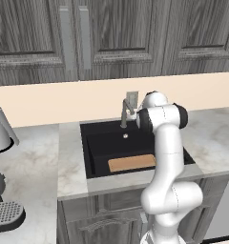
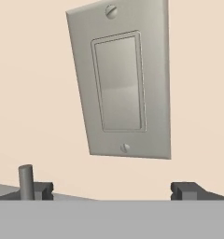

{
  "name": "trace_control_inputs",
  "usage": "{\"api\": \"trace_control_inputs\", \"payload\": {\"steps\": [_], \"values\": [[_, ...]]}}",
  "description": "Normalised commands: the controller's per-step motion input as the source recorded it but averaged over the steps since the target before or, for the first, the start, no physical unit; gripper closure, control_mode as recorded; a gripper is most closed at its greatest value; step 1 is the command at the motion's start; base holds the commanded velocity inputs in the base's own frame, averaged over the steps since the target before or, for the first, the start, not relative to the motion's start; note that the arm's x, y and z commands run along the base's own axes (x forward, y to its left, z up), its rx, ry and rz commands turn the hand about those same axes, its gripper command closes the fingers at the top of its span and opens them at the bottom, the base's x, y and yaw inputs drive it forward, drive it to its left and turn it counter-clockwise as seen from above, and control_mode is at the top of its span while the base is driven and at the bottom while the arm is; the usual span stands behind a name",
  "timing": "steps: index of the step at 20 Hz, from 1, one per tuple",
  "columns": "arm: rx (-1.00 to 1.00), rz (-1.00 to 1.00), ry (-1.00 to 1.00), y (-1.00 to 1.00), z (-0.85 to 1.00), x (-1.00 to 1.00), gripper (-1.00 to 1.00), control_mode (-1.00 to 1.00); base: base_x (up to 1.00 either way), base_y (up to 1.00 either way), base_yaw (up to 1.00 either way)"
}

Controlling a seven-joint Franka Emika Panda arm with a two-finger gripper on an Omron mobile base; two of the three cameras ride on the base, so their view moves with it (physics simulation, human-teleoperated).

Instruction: Turn on the sink faucet with hot water and rinse the cutting board for ten seconds, then turn off the faucet. Push the cutting board to reach the water if necessary.

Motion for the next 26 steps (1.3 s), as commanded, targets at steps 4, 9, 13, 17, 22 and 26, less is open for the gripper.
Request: {"api": "trace_control_inputs", "payload": {"steps": [4,9,13,17,22,26], "values": [[0.00,0.00,0.00,0.00,0.00,0.00,-1.00,-1.00,0.00,0.00,0.00],[0.00,0.00,0.00,0.00,0.00,0.00,-1.00,-1.00,0.00,0.00,0.00],[0.00,0.00,0.00,0.00,0.00,0.00,-1.00,-1.00,0.00,0.00,0.00],[0.00,0.00,0.00,0.00,0.00,0.00,-1.00,-1.00,0.00,0.00,0.00],[0.00,0.00,0.00,0.00,0.00,0.00,-1.00,-1.00,0.00,0.00,0.00],[0.00,0.00,0.00,0.00,0.00,0.00,-1.00,-1.00,0.00,0.00,0.00]]}}
